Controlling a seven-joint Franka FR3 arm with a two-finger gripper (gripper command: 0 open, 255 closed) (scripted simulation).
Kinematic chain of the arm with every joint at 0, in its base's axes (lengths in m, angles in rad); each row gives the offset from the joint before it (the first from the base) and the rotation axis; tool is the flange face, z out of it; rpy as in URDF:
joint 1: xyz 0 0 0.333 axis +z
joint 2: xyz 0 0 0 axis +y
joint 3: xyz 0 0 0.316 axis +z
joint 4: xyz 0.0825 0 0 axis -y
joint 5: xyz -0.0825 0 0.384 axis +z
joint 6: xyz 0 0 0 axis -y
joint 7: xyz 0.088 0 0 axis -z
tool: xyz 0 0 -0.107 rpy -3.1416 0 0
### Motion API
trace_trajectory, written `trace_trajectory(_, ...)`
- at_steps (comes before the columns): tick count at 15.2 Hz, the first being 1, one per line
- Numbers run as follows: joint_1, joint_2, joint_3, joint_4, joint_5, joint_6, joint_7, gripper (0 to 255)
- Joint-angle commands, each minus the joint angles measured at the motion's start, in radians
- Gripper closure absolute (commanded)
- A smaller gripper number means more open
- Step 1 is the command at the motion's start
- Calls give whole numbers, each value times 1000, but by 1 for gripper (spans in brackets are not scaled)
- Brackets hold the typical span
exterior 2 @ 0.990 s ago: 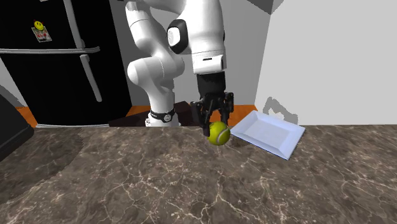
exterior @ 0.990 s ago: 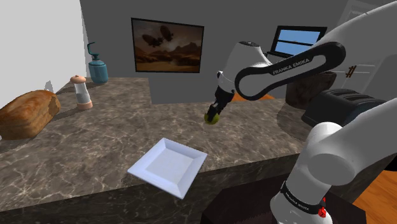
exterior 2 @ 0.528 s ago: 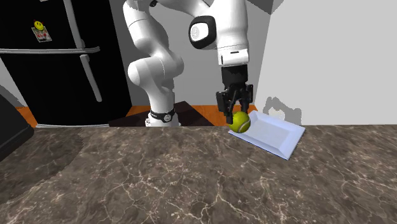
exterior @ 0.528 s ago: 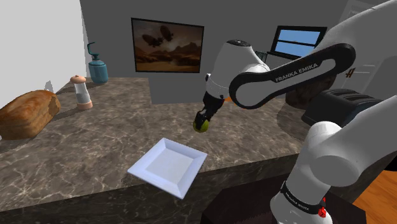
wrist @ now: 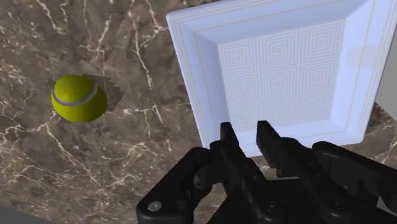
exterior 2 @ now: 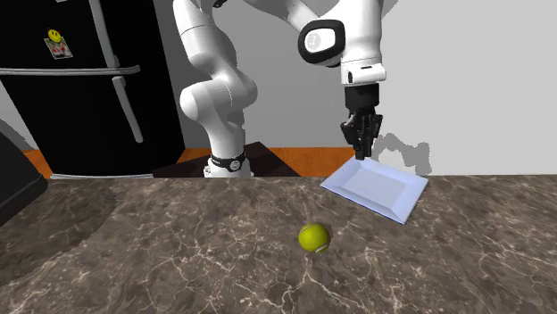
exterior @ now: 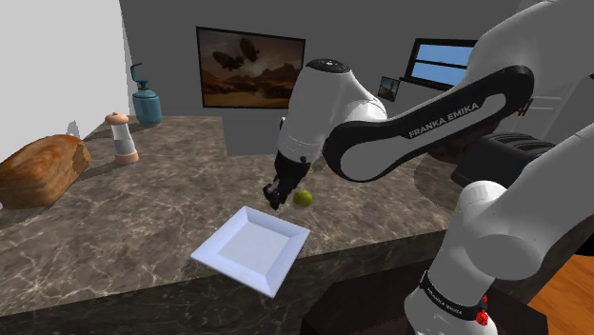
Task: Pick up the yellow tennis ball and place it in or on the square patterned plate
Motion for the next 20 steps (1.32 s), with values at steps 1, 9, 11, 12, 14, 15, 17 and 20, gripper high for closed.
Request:
trace_trajectory(1, 2, 46, 49, 46, -10, -7, 62, 255)
trace_trajectory(9, -87, 104, -82, 87, -1, -67, -27, 0)
trace_trajectory(11, -116, 134, -114, 111, -1, -89, -43, 0)
trace_trajectory(12, -130, 149, -130, 123, -1, -100, -50, 0)
trace_trajectory(14, -159, 180, -161, 148, -1, -122, -64, 0)
trace_trajectory(15, -173, 196, -177, 161, -1, -134, -71, 0)
trace_trajectory(17, -201, 229, -206, 188, -2, -157, -83, 0)
trace_trajectory(20, -242, 280, -250, 230, -3, -192, -100, 0)
